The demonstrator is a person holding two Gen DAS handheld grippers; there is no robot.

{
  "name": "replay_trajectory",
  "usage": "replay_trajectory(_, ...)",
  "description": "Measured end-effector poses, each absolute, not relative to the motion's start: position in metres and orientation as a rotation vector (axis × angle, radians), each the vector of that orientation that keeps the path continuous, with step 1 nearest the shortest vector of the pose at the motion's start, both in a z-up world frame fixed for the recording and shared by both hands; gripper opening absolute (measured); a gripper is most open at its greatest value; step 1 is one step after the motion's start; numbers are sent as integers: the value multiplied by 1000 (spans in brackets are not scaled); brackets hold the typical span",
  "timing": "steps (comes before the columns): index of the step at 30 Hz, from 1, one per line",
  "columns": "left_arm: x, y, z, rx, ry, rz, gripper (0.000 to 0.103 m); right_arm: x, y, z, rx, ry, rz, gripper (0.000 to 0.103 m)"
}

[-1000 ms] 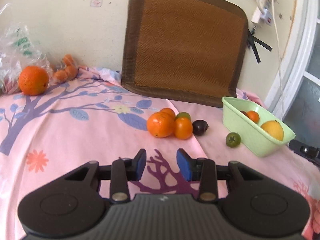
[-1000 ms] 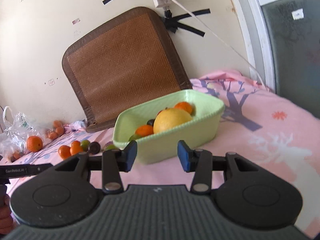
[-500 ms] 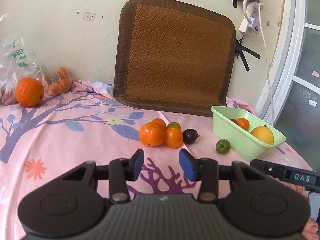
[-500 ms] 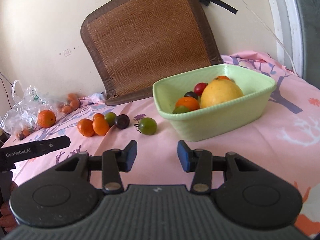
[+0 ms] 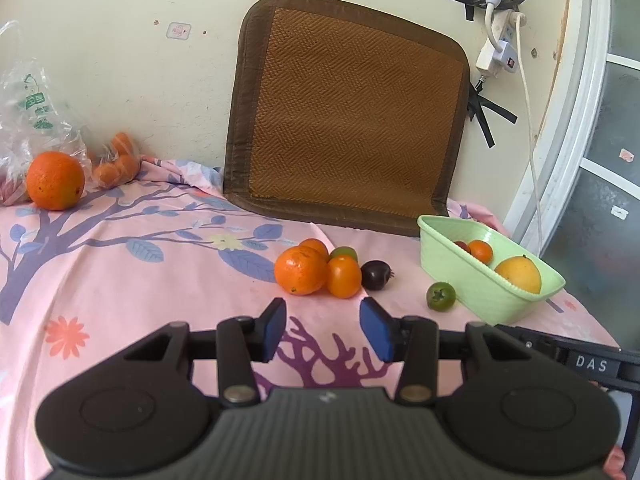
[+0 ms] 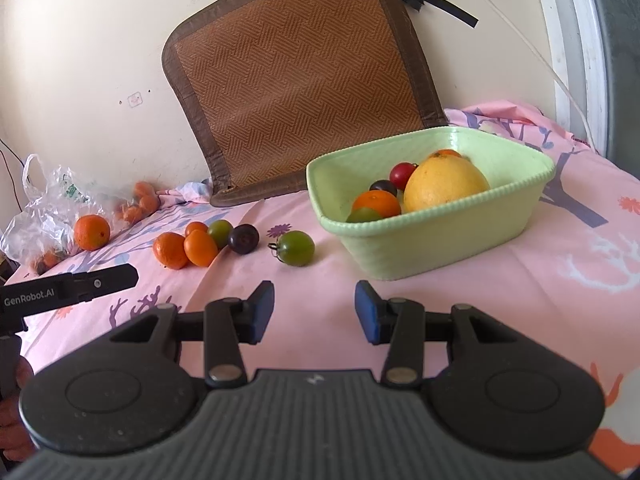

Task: Organize fruits
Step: 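Move both open tools back toward the tangerines on the cloth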

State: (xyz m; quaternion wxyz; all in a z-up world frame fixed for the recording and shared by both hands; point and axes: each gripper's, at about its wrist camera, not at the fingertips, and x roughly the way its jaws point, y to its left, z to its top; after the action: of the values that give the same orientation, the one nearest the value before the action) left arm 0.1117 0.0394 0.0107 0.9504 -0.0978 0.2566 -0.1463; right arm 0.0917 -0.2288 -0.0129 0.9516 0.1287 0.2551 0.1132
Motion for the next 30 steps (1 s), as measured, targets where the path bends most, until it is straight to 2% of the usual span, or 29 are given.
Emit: replay_trajectory(30, 112, 39, 10, -200, 527, -298, 43, 107, -236, -11, 287, 532, 193, 48)
